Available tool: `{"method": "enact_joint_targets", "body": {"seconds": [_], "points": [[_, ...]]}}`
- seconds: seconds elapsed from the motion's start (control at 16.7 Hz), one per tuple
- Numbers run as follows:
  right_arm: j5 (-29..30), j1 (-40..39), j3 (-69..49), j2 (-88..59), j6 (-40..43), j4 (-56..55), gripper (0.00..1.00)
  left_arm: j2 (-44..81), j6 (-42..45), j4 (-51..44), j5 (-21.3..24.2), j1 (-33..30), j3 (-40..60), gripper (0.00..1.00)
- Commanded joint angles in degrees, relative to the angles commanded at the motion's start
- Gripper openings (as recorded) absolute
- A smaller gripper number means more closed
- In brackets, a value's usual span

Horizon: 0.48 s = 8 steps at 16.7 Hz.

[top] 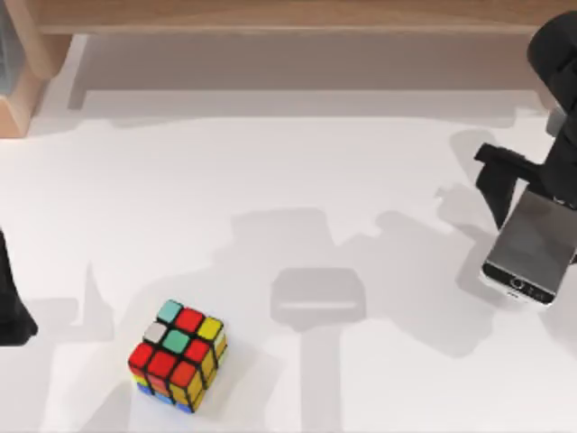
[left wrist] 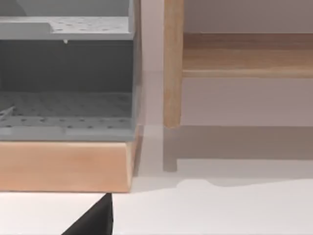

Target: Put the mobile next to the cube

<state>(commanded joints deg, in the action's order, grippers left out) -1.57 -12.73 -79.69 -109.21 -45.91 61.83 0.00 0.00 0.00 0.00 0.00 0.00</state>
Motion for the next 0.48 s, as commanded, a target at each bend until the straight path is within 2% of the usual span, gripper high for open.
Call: {"method": "enact_joint_targets", "body": {"seconds": [0.48], "points": [[-0.93,-21.5,-4.63,-3.68,-5.02,3.42,0.0,0.0,0.0,0.0,0.0,0.0,0.0,1.0]]}}
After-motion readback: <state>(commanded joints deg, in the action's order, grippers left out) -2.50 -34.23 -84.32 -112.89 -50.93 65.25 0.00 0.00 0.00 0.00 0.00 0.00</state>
